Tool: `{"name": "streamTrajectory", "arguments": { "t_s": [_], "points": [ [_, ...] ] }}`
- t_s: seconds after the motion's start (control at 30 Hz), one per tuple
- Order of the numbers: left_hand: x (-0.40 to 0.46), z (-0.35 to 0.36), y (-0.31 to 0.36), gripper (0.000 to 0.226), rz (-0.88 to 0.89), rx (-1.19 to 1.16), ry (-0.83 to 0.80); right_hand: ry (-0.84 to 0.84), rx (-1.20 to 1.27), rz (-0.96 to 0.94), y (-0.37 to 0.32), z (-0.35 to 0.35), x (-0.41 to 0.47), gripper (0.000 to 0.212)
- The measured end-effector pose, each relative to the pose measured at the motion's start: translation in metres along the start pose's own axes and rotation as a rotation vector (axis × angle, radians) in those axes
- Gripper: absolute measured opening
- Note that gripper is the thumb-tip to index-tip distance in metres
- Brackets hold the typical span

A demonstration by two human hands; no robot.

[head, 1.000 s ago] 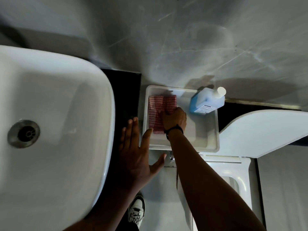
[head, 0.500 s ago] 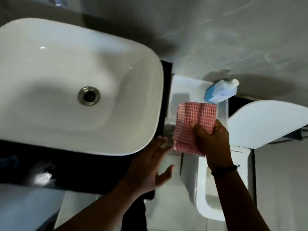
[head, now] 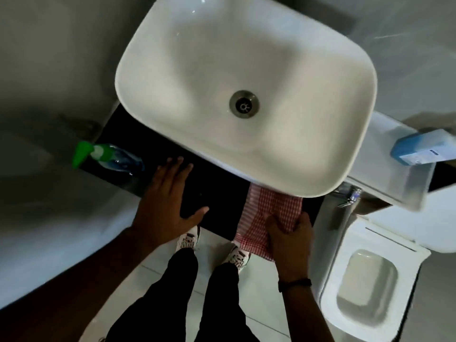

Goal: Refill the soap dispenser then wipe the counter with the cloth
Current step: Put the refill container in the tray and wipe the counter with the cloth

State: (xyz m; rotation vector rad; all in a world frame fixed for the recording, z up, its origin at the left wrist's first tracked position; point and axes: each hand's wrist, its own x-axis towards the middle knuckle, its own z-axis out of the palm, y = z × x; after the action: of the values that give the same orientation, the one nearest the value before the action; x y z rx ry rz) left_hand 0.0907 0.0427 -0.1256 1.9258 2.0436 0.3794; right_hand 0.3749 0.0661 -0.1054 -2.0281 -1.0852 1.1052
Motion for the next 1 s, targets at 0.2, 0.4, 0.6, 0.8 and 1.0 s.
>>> {"name": "streamTrajectory", "arguments": {
  "t_s": [0.2,0.4,0.6,0.8,1.0],
  "points": [
    [-0.001,0.009,-0.013,0.108,0.061,0.077,0.050,0.215,-0.477,-0.173,0.002,0.009,-0.015,0.091],
    [-0.016,0.018,-0.020,0.113,-0.003,0.090,0.107,-0.078,-0.908,-0.455,-0.005,0.059,-0.021,0.066],
    [-0.027,0.019,-0.024,0.114,-0.031,0.125,0.110,-0.408,-1.082,-0.895,0.021,0.048,-0.022,0.059],
    [-0.031,0.020,-0.024,0.111,-0.063,0.126,0.109,-0.261,-1.067,-0.722,0.000,0.074,-0.013,0.061],
    [-0.037,0.022,-0.028,0.106,-0.084,0.117,0.142,-0.516,-1.152,-1.058,0.001,0.058,-0.006,0.061]
  ]
}}
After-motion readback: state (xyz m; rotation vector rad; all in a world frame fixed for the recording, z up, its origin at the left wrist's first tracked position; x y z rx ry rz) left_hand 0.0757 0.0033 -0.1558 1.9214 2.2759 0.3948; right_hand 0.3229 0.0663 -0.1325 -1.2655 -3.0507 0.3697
